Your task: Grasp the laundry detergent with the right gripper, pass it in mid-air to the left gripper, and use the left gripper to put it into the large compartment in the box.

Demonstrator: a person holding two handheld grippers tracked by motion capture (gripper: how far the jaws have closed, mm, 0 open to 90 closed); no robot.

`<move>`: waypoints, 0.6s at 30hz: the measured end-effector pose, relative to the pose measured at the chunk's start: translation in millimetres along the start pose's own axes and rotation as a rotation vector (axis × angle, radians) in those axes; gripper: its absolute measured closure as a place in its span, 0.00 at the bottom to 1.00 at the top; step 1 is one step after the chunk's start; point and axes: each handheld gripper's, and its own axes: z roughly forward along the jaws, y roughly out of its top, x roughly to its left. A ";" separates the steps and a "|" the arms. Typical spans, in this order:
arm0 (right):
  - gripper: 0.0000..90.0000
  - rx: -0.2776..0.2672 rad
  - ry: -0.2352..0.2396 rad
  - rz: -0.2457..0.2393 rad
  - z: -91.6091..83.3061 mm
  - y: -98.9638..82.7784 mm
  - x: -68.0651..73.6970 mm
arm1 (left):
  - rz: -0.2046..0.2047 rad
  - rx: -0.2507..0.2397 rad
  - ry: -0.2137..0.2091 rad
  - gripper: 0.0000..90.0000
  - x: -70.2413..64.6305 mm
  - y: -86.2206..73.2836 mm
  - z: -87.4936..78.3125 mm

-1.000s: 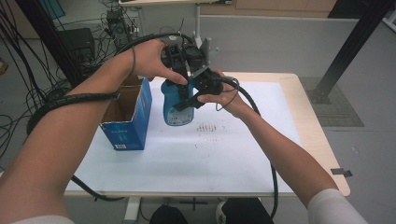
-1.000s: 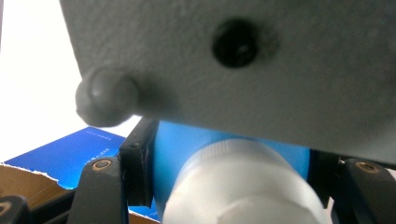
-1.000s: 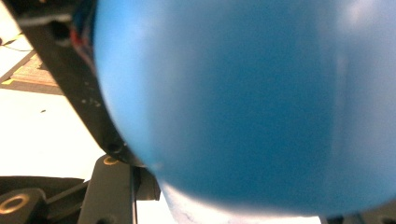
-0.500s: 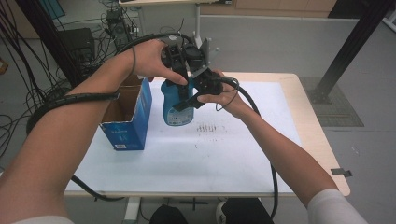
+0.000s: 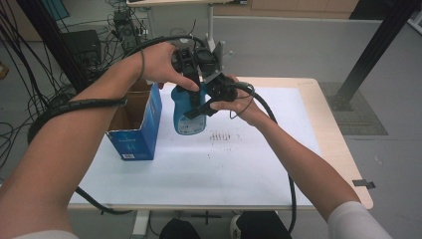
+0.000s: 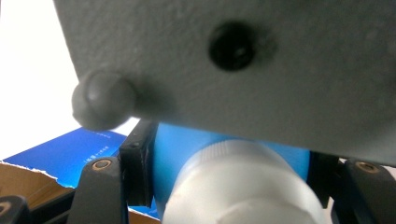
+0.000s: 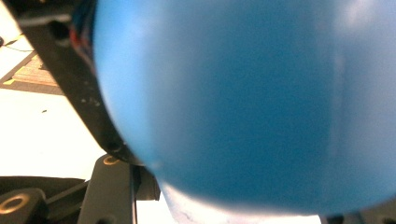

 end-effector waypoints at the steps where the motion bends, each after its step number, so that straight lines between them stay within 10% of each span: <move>1: 0.48 0.000 -0.001 0.000 0.0 -0.3 -0.2 | 0.000 0.000 -0.001 0.41 0.1 0.0 0.1; 18: 0.48 0.006 0.004 0.001 0.8 -2.1 -0.9 | -0.002 -0.005 -0.007 0.41 0.8 -0.3 2.7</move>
